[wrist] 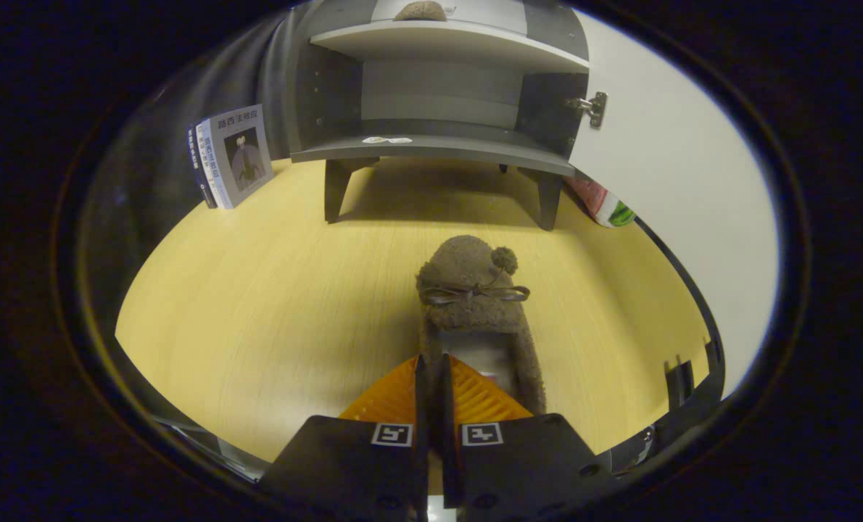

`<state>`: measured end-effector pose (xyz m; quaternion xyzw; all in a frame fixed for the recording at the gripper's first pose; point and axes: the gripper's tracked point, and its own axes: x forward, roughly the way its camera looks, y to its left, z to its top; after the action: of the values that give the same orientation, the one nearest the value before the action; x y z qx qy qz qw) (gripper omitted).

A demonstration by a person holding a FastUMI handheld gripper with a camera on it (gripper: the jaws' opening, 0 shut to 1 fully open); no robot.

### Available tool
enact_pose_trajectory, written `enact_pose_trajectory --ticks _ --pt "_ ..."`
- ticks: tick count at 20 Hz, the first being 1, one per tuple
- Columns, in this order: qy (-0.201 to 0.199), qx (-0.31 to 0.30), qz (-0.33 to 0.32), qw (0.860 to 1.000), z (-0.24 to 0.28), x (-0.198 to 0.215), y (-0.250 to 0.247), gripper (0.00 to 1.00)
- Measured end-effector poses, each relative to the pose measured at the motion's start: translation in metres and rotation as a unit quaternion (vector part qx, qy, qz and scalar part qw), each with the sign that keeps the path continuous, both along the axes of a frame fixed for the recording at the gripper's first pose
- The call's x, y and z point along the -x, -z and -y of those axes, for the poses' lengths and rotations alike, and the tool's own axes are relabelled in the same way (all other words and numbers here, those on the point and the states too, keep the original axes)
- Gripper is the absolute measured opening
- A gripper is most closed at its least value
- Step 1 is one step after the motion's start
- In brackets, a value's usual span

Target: Open the shoe cabinet door, grab the shoes and put them into the shoe cabinet, then close the shoe cabinet door.

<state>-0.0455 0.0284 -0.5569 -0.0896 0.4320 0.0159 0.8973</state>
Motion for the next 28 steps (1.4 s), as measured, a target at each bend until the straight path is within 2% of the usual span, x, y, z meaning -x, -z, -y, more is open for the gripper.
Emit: enact_pose_trajectory --ticks 3,5,9,17,21,28 --pt "-0.001 -0.009 -0.011 1.0 0.0 0.0 0.003 0.11" --pt "0.005 -0.023 -0.019 1.0 0.0 0.0 0.003 0.06" --pt "-0.008 -0.012 -0.022 1.0 0.0 0.0 0.0 0.03" --pt "-0.026 -0.023 0.019 0.999 0.007 -0.02 -0.049 0.03" --pt "-0.034 -0.035 0.054 0.997 0.01 -0.038 -0.101 0.02" --pt "-0.065 -0.058 0.118 0.989 0.014 -0.076 -0.231 0.02"
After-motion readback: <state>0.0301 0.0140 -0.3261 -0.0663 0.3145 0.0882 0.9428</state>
